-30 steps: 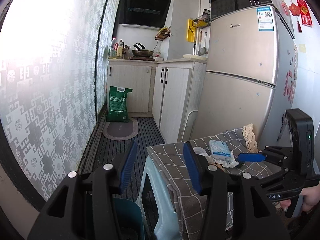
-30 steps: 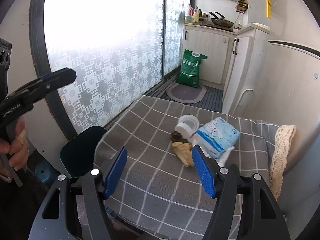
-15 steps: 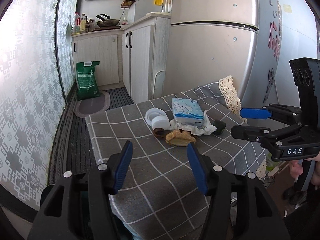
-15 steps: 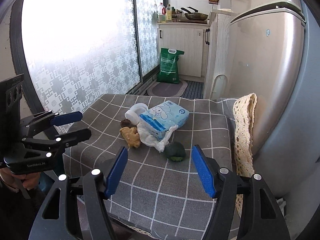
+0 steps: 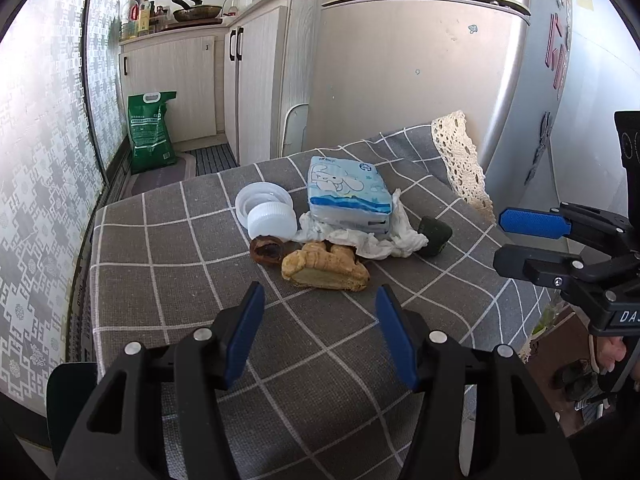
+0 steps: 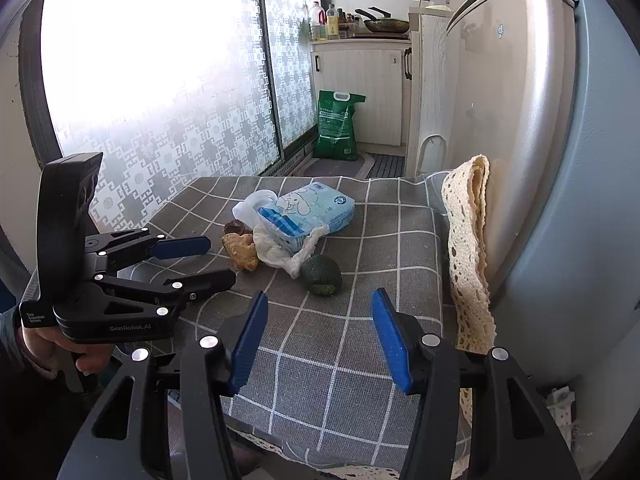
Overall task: Collect trash
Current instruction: 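Grasp the bread crust with the left gripper while the right gripper grasps the avocado skin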
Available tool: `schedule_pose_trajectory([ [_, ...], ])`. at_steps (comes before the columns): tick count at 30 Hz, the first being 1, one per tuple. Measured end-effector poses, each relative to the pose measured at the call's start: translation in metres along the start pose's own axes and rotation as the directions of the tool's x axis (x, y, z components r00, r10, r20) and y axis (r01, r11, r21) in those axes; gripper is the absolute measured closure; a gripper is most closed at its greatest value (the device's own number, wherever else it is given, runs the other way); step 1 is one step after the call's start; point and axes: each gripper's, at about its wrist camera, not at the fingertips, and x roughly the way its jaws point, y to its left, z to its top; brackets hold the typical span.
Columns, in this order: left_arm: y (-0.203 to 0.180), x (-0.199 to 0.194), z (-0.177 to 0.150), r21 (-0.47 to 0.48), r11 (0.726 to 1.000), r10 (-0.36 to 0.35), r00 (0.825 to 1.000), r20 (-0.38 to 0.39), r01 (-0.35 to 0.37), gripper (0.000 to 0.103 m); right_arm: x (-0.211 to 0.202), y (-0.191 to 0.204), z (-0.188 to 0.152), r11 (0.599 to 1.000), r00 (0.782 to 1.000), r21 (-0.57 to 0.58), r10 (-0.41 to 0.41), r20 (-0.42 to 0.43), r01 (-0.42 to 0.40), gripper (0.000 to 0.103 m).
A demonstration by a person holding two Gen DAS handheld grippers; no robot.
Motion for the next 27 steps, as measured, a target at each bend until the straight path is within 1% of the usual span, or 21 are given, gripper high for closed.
schedule_pose_trajectory([
  [7,-0.001,0.012,0.007,0.001,1.0,0.008,1.0,-0.002,-0.008,0.035,-0.002,-0.005,-0.006,1.0,1.0,0.01,0.015,-0.008,-0.015,0.049],
  [11,0.0,0.016,0.011,-0.019,1.0,-0.002,1.0,0.001,0.002,0.035,-0.002,-0.008,-0.008,1.0,1.0,0.014,0.015,-0.013,-0.015,0.048],
  [15,-0.002,0.019,0.013,-0.013,1.0,-0.005,1.0,0.008,0.006,0.035,-0.001,-0.01,-0.008,1.0,1.0,0.016,0.017,-0.019,-0.016,0.048],
  [17,-0.004,0.021,0.013,-0.002,1.0,0.013,1.0,0.013,-0.012,0.038,0.0,-0.009,-0.008,1.0,1.0,0.014,0.018,-0.02,-0.018,0.049],
  [19,-0.004,0.02,0.013,0.0,1.0,0.02,1.0,0.012,-0.02,0.052,0.002,-0.006,-0.006,1.0,1.0,0.006,0.018,-0.024,-0.018,0.048],
  [27,0.004,0.011,0.012,-0.04,0.999,-0.016,1.0,0.018,0.016,0.052,0.011,0.004,-0.002,1.0,0.999,-0.021,0.003,-0.038,-0.003,0.049],
])
